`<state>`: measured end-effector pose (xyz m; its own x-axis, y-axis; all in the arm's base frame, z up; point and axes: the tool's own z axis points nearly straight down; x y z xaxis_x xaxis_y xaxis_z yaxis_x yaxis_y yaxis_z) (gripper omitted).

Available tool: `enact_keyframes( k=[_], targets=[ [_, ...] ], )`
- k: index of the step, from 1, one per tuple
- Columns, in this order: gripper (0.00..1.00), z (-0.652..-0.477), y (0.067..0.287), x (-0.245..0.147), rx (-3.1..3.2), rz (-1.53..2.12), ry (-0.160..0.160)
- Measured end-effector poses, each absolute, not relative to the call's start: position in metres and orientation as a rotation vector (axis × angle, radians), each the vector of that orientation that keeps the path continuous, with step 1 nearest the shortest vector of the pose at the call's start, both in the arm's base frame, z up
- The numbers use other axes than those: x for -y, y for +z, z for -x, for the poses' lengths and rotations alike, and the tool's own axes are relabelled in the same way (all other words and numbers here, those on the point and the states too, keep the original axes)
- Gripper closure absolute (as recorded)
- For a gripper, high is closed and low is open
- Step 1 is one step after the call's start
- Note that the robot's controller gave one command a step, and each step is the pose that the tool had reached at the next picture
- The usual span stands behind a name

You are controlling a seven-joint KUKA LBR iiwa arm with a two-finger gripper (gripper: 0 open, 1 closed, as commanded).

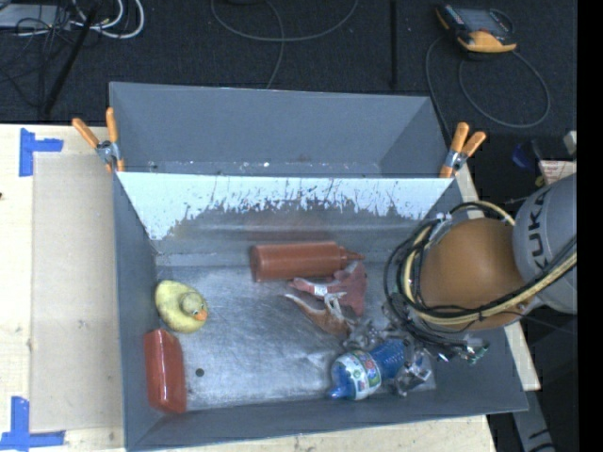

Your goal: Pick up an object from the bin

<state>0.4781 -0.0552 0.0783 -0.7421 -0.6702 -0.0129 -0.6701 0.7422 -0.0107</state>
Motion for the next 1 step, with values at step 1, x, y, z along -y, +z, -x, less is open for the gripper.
enact_keyframes(
  k=[1],
  targets=[
    [1.00, -0.4809, 0.0782, 0.0440, -2.853, 1.231, -0.030]
  ],
)
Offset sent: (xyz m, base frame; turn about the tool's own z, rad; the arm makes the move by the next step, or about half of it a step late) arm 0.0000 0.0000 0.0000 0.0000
